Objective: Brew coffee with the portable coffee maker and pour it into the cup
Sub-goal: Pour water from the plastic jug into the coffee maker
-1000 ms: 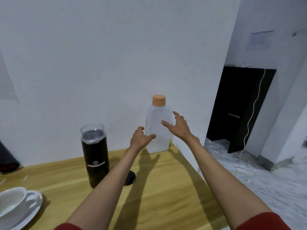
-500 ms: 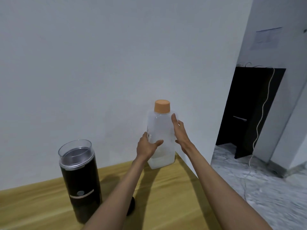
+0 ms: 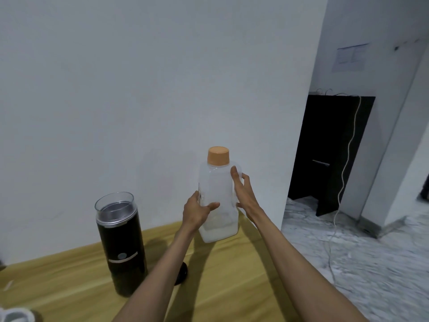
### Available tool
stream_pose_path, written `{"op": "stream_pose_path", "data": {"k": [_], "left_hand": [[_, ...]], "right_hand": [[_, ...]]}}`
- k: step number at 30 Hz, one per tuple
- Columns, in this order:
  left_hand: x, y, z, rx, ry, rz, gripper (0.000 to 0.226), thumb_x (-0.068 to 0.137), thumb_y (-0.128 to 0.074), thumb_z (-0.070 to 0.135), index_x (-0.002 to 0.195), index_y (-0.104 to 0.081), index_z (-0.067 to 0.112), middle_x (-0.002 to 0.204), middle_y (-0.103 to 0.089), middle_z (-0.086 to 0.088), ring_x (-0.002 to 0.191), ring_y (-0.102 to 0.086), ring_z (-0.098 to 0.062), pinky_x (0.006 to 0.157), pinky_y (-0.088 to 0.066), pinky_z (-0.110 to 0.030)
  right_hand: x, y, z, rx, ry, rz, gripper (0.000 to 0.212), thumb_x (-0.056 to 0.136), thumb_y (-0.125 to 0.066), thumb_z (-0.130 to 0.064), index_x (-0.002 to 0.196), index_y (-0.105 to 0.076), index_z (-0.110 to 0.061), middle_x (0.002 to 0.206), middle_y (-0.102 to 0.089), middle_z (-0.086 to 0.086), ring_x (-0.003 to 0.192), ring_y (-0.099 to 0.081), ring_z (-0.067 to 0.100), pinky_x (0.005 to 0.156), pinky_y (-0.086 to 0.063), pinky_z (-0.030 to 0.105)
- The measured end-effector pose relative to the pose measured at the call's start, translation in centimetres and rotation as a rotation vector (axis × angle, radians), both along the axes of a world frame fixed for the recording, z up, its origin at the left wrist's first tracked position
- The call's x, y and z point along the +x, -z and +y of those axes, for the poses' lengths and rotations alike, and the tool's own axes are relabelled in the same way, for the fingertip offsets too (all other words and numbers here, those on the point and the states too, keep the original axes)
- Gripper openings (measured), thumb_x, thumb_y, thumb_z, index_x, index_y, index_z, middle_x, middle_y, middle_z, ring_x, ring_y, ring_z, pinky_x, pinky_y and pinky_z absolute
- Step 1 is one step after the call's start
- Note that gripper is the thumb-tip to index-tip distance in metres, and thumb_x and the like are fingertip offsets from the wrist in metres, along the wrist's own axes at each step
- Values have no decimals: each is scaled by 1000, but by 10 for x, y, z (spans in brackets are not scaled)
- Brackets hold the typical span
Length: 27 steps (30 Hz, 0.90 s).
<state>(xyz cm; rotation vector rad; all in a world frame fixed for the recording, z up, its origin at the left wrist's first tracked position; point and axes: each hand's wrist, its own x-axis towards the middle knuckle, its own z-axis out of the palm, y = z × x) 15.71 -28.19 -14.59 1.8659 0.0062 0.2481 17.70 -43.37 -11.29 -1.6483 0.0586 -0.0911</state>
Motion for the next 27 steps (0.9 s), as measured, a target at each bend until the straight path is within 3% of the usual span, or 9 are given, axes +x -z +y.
{"op": "stream_pose_path", "data": {"k": [9,14,19,23,27], "left_hand": [[-56,-3,15,34,26,48,74,77,-85,32,139,-51,9,135,-60,-8,120,-59,-27,100,-50,-44],[-83,-8,21,89,57,99,75,77,-85,30,139,-49,9,136,-59,-8,114,-59,-22,86,-48,-31],[-101,-18,31,222,92,180,77,76,-86,31,139,-47,8,139,-56,-9,124,-55,-27,91,-46,-32],[-109,-32,38,271,125,229,80,75,-86,33,139,-46,5,139,-56,-11,123,-55,-28,101,-48,-42],[-112,-60,38,231,114,103,98,70,-88,41,148,-38,8,147,-48,-8,131,-49,-25,99,-45,-34]], "right_hand": [[-58,1,5,-65,-12,7,107,51,-41,-104,137,-33,-42,141,-51,6,125,-53,30,103,-47,55],[-89,-1,1,-108,-45,22,101,51,-42,-104,131,-35,-43,135,-50,3,121,-53,28,98,-51,54],[-117,-10,-8,-194,-103,46,100,52,-46,-103,127,-40,-37,136,-53,6,117,-57,27,87,-51,43],[-130,-31,-17,-389,-189,112,118,49,-45,-105,140,-38,-30,147,-45,6,128,-49,29,98,-44,46],[-139,-75,-16,-606,-170,55,133,49,-43,-105,152,-33,-22,158,-35,6,142,-38,28,109,-34,47]]}}
